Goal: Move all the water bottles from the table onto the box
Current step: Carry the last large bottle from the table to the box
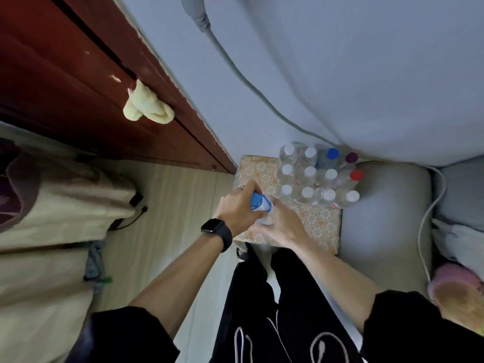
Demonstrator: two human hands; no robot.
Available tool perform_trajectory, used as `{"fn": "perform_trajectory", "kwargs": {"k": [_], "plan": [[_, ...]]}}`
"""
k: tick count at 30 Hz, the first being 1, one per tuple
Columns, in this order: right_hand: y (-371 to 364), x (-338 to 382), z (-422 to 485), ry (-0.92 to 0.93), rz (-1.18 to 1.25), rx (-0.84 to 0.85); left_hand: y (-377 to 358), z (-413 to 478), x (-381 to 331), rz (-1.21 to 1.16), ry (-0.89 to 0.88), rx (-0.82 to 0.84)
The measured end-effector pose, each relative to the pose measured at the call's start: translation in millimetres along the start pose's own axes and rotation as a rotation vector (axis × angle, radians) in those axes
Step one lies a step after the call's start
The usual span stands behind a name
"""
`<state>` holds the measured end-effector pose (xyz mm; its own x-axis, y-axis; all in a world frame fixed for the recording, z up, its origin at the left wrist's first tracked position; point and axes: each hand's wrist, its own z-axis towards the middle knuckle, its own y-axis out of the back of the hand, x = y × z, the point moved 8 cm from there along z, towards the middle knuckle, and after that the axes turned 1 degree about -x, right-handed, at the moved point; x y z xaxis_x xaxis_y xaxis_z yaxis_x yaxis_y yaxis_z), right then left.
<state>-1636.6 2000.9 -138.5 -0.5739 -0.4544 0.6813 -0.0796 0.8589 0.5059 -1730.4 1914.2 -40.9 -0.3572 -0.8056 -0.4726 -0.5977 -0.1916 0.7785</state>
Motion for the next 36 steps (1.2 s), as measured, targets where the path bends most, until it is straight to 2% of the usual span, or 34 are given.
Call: {"fn": "perform_trajectory", "kwargs": {"k": [2, 5, 7, 9, 13, 19, 23, 27, 30, 36], "plan": [[15, -20, 16, -0.014, -0.191, -0.049, -12, 20, 1, 0.083, -0.052, 0.057], [39, -46, 36, -0.022, -0.417, -0.219, -31, 54, 7, 0.148, -0.138, 0.123], [50, -55, 44, -0.030, -0.484, -0.310, -41, 75, 12, 0.173, -0.189, 0.160], [52, -63, 55, -0.052, -0.518, -0.328, -48, 94, 15, 0.201, -0.230, 0.185], [44, -83, 81, -0.122, -0.550, -0.273, -59, 116, 22, 0.272, -0.314, 0.223], [36, -95, 86, -0.108, -0.522, -0.379, -60, 136, 13, 0.338, -0.384, 0.214], [34, -94, 86, -0.122, -0.509, -0.370, -29, 141, 11, 0.457, -0.310, 0.040], [35, -94, 86, -0.136, -0.505, -0.352, -32, 133, 15, 0.641, -0.236, 0.071], [35, -93, 86, -0.132, -0.485, -0.366, -43, 130, 8, 0.747, -0.277, 0.076], [34, -96, 88, -0.116, -0.451, -0.370, -37, 145, 5, 0.793, -0.326, 0.110]]}}
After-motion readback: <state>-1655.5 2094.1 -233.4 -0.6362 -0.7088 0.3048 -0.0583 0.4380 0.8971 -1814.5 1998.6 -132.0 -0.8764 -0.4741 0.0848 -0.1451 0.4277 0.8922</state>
